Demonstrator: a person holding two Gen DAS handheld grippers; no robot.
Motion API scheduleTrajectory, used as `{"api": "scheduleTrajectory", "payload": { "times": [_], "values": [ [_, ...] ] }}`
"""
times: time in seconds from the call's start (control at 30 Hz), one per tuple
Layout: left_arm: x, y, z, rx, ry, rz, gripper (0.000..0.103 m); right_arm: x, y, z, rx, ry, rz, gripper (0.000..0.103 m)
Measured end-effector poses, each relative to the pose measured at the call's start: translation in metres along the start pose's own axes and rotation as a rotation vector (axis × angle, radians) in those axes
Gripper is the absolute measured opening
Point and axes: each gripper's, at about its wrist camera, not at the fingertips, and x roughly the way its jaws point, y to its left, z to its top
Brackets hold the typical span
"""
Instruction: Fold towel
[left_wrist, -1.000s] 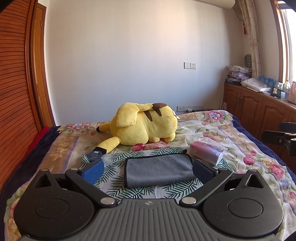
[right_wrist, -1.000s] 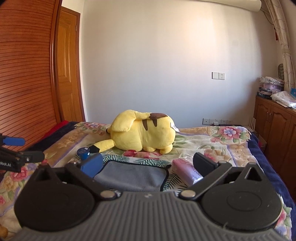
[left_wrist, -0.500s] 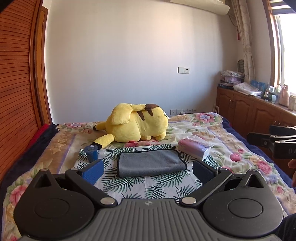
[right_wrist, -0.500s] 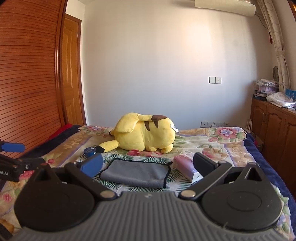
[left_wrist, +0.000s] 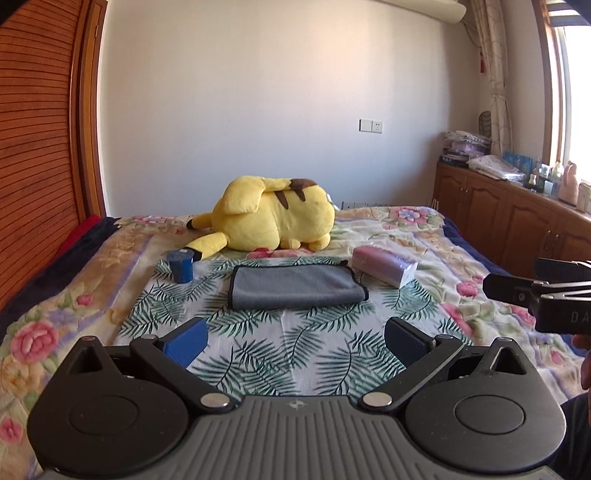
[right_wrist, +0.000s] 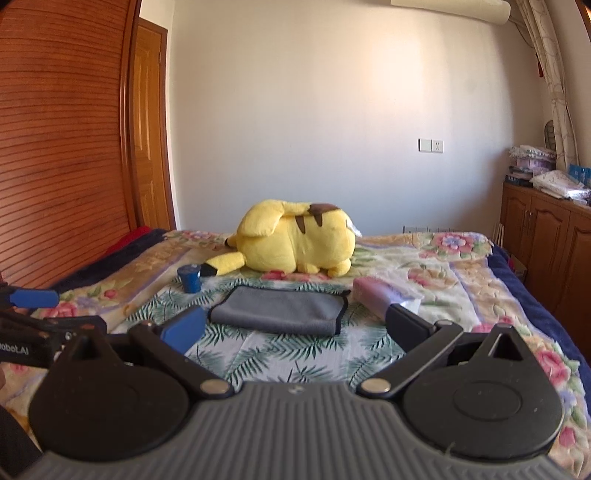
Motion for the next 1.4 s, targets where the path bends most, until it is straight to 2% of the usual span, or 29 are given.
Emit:
{"api": "scheduleTrajectory", "payload": {
  "times": [0.27, 0.47, 0.63, 0.93, 1.17, 1.4],
  "values": [
    [0.006, -0.002, -0.029, 0.019, 0.014, 0.044, 0.087, 0.003, 0.0, -0.035, 0.014, 0.051, -0.019, 0.103],
    [0.013, -0.002, -0.045, 0.018, 0.022, 0.092, 0.087, 0.002, 0.0, -0.053, 0.006, 0.058, -0.029, 0.103],
    [0.018, -0.002, -0.053, 0.043, 0.016, 0.128, 0.087, -0.001, -0.003, -0.056, 0.031, 0.041, -0.024, 0.103],
    [0.014, 0.003, -0.057, 0.012, -0.026, 0.151, 0.087, -0.004, -0.006, -0.061, 0.04, 0.009, -0.04, 0.103],
    [0.005, 0.0, -0.057, 0.036, -0.085, 0.146, 0.087, -0.01, -0.003, -0.061, 0.013, -0.036, -0.056, 0.103],
    [0.0, -0.001, -0.057, 0.045, -0.106, 0.139, 0.087, -0.01, -0.004, -0.061, 0.008, -0.048, -0.067, 0.103]
  ]
}}
